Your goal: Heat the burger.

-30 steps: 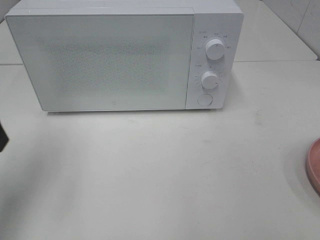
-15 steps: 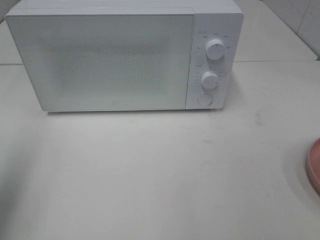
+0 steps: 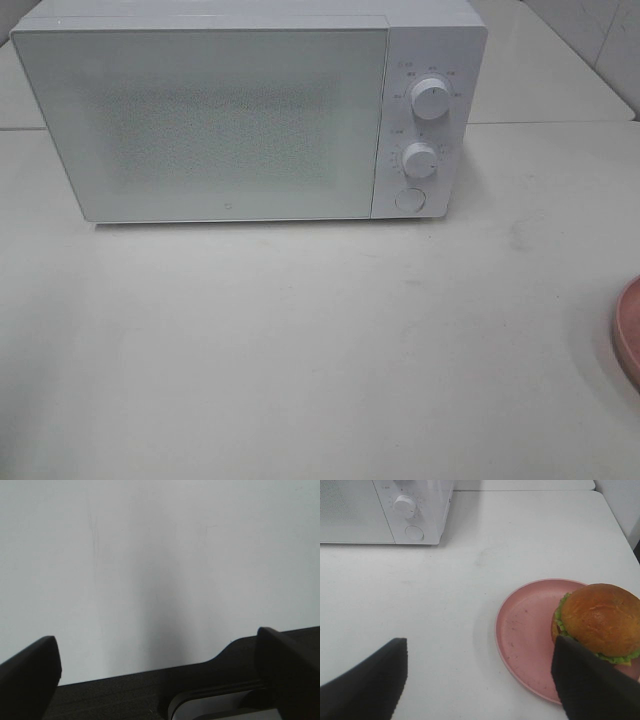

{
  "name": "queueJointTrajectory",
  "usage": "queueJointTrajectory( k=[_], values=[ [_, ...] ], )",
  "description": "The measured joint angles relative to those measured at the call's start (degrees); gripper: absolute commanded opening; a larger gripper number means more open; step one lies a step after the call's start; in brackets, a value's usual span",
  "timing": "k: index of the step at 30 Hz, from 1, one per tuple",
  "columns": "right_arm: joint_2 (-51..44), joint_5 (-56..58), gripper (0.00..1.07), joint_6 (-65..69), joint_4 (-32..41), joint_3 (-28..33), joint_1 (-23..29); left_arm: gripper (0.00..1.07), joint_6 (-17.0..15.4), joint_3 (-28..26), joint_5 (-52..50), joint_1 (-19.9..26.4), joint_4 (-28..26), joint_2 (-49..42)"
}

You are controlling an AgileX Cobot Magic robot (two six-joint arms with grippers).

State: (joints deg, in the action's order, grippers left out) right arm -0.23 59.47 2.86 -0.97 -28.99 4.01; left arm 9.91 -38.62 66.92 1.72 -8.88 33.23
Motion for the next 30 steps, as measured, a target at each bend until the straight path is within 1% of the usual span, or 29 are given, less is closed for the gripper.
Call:
queueJointTrajectory(
  k=[1, 2, 3, 4, 6, 8, 9, 11, 12, 14, 15, 16, 17, 19, 20, 22, 23, 30],
  values=[
    [0.0, 0.0, 0.76, 0.0, 0.0, 0.0, 0.0, 1.03, 0.0, 0.0, 0.0, 0.0, 0.0, 0.0],
    [0.0, 0.0, 0.76, 0.0, 0.0, 0.0, 0.0, 1.03, 0.34, 3.21, -1.26, 0.0, -0.52, -2.69],
    [0.0, 0.0, 0.76, 0.0, 0.0, 0.0, 0.0, 1.03, 0.57, 5.04, -2.81, 0.0, -0.8, -5.27],
    [0.0, 0.0, 0.76, 0.0, 0.0, 0.0, 0.0, 1.03, 0.57, 5.04, -2.81, 0.0, -0.8, -5.27],
    [0.0, 0.0, 0.76, 0.0, 0.0, 0.0, 0.0, 1.03, 0.69, 6.59, -4.41, 0.0, -0.8, -9.63],
    [0.0, 0.0, 0.76, 0.0, 0.0, 0.0, 0.0, 1.03, 0.74, 6.93, -4.64, 0.0, -0.8, -11.12],
    [0.0, 0.0, 0.76, 0.0, 0.0, 0.0, 0.0, 1.03, 0.74, 7.73, -4.98, 0.0, -0.74, -13.87],
    [0.0, 0.0, 0.76, 0.0, 0.0, 0.0, 0.0, 1.03, 0.74, 8.42, -5.21, 0.0, -0.63, -15.07],
    [0.0, 0.0, 0.76, 0.0, 0.0, 0.0, 0.0, 1.03, 0.74, 9.45, -5.73, 0.0, -0.4, -18.16],
    [0.0, 0.0, 0.76, 0.0, 0.0, 0.0, 0.0, 1.03, 0.69, 9.63, -5.9, 0.0, -0.23, -19.31],
    [0.0, 0.0, 0.76, 0.0, 0.0, 0.0, 0.0, 1.03, 0.57, 9.8, -6.13, 0.0, 0.06, -22.12],
    [0.0, 0.0, 0.76, 0.0, 0.0, 0.0, 0.0, 1.03, 0.57, 9.8, -6.13, 0.0, 0.06, -22.12],
    [0.0, 0.0, 0.76, 0.0, 0.0, 0.0, 0.0, 1.03, 0.57, 9.8, -6.25, 0.0, 0.06, -24.87],
    [0.0, 0.0, 0.76, 0.0, 0.0, 0.0, 0.0, 1.03, 0.52, 9.8, -6.3, 0.0, 0.06, -25.9],
    [0.0, 0.0, 0.76, 0.0, 0.0, 0.0, 0.0, 1.03, 0.52, 9.8, -6.3, 0.0, 0.06, -28.59],
    [0.0, 0.0, 0.76, 0.0, 0.0, 0.0, 0.0, 1.03, 0.52, 9.8, -6.3, 0.0, 0.06, -29.56],
    [0.0, 0.0, 0.76, 0.0, 0.0, 0.0, 0.0, 1.03, 0.52, 9.8, -6.36, 0.0, 0.06, -32.03],
    [0.0, 0.0, 0.76, 0.0, 0.0, 0.0, 0.0, 1.03, 0.52, 9.8, -6.36, 0.0, 0.06, -33.46]
  ],
)
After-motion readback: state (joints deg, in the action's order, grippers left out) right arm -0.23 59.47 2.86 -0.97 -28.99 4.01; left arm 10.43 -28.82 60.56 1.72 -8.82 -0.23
